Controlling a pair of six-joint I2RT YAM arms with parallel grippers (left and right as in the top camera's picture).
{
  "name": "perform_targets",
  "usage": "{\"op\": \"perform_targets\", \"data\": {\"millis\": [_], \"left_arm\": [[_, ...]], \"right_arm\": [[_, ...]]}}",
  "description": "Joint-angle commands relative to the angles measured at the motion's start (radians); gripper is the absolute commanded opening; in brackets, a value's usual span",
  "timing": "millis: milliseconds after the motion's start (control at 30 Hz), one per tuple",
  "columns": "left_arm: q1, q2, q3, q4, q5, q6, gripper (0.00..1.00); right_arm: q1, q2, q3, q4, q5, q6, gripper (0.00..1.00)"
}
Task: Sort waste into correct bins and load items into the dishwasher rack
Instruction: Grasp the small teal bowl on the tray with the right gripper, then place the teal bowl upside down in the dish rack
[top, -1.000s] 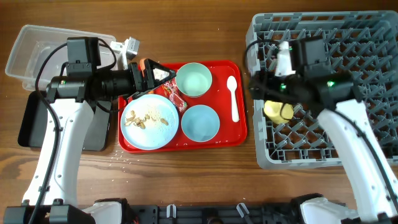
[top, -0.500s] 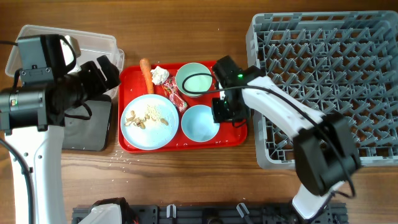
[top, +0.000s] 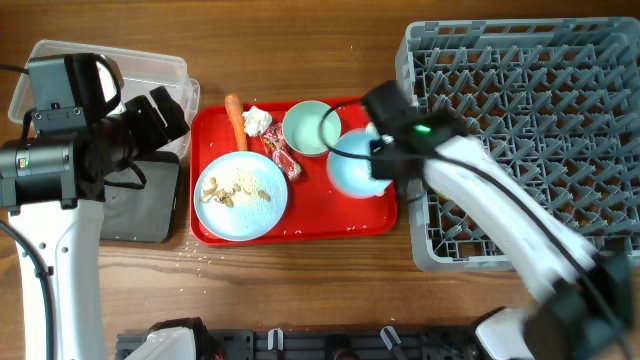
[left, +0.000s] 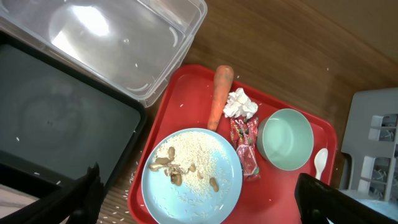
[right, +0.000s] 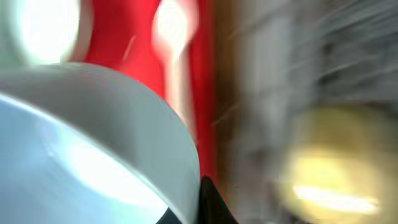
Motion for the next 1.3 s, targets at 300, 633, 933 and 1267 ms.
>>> {"op": "perform_targets", "data": {"millis": [300, 633, 933, 1267], "left_arm": [[-0.003, 0.004, 0.016, 0.003, -0.010, -0.010, 1.00], [-0.002, 0.004, 0.016, 0.003, -0.010, -0.010, 1.00], [-0.002, 0.004, 0.016, 0.003, -0.010, -0.010, 1.00], [-0.003, 0.004, 0.016, 0.003, -0.010, -0.010, 1.00]], "right_arm": [[-0.302, -0.107, 0.026, 0.301, 0.811, -0.113, 0.04], [-0.398, 0.243, 0.026, 0.645, 0.976, -0.553, 0.04], [-0.398, 0.394, 0.026, 0.830, 1.110, -0.719, 0.04], [-0.341, 0.387, 0.031, 0.559, 0.617, -0.568, 0.38]]}}
